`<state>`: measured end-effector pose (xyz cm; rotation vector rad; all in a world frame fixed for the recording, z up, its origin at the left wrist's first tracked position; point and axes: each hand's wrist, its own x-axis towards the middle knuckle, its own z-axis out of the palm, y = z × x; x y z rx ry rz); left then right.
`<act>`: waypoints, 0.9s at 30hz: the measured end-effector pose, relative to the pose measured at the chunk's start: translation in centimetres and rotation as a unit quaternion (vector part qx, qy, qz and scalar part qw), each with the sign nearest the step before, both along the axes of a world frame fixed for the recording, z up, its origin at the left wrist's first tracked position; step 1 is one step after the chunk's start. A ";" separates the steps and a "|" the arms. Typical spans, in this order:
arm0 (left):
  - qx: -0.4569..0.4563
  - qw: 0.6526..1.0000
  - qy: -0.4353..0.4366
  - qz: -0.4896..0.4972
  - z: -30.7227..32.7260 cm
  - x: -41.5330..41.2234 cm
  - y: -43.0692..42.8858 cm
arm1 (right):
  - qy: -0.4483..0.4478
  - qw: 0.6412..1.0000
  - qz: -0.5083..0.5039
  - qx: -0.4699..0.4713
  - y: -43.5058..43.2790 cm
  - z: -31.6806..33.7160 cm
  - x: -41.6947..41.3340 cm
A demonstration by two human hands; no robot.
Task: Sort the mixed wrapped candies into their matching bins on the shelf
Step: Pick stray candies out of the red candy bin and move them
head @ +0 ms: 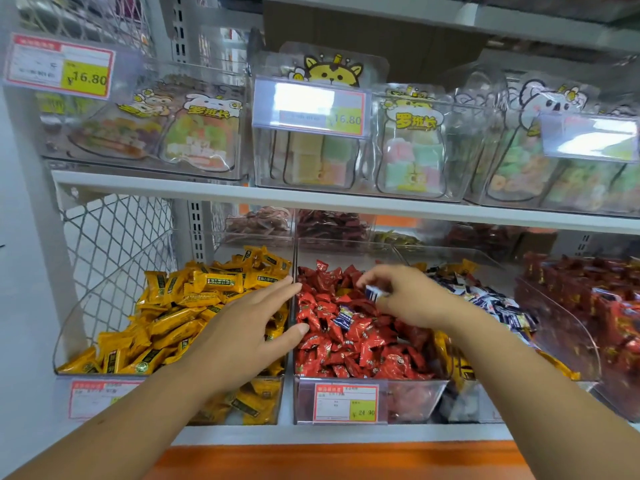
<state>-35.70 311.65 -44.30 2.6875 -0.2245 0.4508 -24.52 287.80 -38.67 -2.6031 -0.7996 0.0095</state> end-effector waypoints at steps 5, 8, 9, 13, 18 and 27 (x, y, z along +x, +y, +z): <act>-0.006 1.000 0.001 0.002 0.1 -0.1 -0.1 | 0.018 0.997 0.034 0.060 1.4 -0.6 -0.5; -0.005 1.000 0.002 0.002 0.1 0.0 -0.1 | 0.037 0.997 0.060 -0.024 3.1 -2.7 -0.6; -0.004 1.000 0.003 0.001 0.1 0.0 -0.1 | 0.025 0.997 0.058 -0.037 3.4 -3.0 -0.6; -0.004 1.000 0.007 0.003 0.1 -0.1 -0.1 | -0.005 0.999 0.036 -0.033 3.2 -2.8 -0.5; -0.002 1.000 0.009 0.003 0.1 0.0 -0.1 | 0.003 0.997 0.031 -0.069 2.4 -3.3 -0.3; -0.004 1.000 0.009 0.007 0.2 -0.2 -0.2 | 0.012 0.999 0.031 -0.021 2.0 -3.2 -0.4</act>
